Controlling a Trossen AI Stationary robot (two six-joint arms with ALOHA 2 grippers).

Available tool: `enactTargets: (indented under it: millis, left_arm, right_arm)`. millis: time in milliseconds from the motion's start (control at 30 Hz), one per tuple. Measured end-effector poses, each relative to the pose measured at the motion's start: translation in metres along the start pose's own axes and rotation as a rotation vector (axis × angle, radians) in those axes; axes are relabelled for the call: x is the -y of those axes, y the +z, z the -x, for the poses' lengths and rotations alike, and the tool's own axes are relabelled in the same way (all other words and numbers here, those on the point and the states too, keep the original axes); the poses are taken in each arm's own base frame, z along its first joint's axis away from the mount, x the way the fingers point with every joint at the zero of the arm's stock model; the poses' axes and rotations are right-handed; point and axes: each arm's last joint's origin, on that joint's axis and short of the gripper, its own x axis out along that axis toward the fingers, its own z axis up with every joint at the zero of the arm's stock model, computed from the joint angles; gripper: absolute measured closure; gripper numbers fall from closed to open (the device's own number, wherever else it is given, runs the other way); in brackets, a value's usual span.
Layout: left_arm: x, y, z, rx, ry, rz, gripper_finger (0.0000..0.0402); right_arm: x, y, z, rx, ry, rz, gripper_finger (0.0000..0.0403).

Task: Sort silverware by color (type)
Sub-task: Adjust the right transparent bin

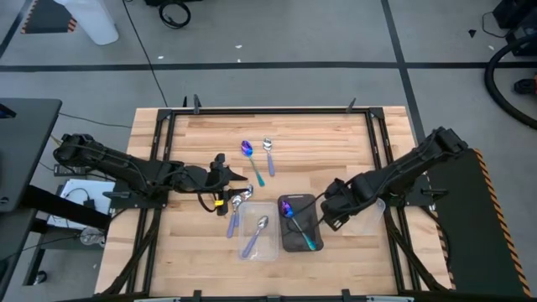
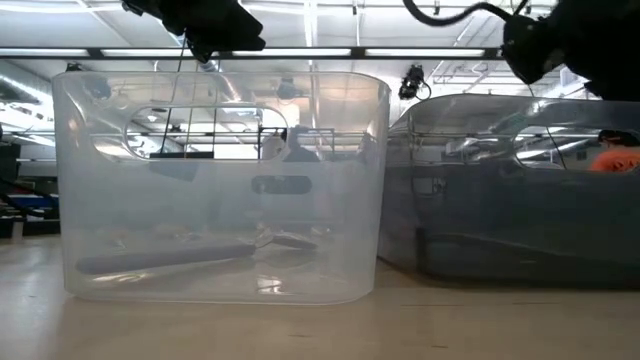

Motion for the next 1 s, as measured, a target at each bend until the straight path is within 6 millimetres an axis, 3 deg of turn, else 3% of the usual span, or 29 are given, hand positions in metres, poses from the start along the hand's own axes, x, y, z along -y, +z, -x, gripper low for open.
enactTargets:
  millis: [367, 567, 1000]
  left_arm:
    - [0.000, 0.001, 0.000, 0.010, -0.001, 0.003, 0.0240]
    - [0.000, 0.001, 0.000, 0.010, -0.001, 0.002, 0.0240]
    - [0.001, 0.001, 0.000, 0.010, -0.024, 0.004, 0.0240]
  right_arm:
    - [-0.021, -0.007, -0.044, -0.143, -0.153, 0.046, 0.0251]
    - [-0.024, -0.007, -0.046, -0.083, -0.155, 0.018, 0.0255]
    - [-0.026, -0.005, -0.047, -0.009, -0.145, -0.176, 0.0319]
